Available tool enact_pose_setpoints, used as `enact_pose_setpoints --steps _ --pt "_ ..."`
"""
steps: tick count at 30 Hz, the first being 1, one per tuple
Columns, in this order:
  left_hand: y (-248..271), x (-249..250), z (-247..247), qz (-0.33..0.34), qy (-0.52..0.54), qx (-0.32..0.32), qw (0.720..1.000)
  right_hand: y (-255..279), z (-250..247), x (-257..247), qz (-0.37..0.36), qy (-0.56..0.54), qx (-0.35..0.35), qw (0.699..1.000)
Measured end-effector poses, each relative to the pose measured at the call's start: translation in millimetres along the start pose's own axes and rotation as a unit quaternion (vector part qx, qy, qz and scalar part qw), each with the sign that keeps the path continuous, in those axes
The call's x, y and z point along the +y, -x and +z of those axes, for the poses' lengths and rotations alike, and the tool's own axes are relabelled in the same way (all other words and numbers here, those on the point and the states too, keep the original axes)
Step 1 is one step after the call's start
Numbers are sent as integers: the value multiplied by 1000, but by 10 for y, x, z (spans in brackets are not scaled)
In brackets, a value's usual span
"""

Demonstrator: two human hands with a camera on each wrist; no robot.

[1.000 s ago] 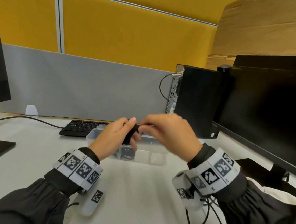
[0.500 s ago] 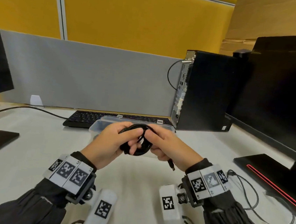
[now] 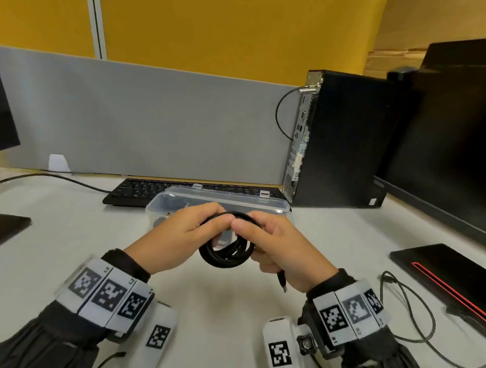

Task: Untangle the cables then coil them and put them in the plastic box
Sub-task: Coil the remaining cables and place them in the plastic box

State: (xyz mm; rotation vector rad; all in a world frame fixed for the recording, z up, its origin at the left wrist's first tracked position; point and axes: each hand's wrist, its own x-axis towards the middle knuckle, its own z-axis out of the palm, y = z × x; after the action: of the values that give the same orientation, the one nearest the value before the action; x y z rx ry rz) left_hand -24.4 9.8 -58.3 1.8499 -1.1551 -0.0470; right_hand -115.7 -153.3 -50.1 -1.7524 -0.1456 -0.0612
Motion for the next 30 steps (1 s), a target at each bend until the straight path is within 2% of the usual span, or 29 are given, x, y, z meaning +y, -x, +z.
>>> enact_pose_setpoints --steps 4,6,8,10,12,14,17,21,25,30 --pt "-14 27 -4 12 22 73 997 35 -91 -13 -21 -10 11 1000" --pt "-22 44 -7 15 46 107 993 42 -155 -4 -41 121 57 990" --pt "-9 83 7 17 68 120 990 14 -186 28 -54 275 102 954" --pt "5 143 52 27 88 114 989 -22 -150 56 -77 325 168 928" --pt "9 204 124 31 118 106 987 -53 -91 62 -127 258 237 928" --pt "1 222 165 28 137 97 985 -80 -49 40 -150 136 255 945" --pt "0 221 178 27 137 88 986 -86 -19 30 -141 22 229 963" --pt "14 234 177 42 130 92 986 -81 -24 56 -129 -87 188 970" --pt "21 238 188 30 126 86 988 -109 -33 89 -93 -203 167 960" --pt "13 225 185 15 171 87 981 -118 -54 93 -53 -278 152 947"
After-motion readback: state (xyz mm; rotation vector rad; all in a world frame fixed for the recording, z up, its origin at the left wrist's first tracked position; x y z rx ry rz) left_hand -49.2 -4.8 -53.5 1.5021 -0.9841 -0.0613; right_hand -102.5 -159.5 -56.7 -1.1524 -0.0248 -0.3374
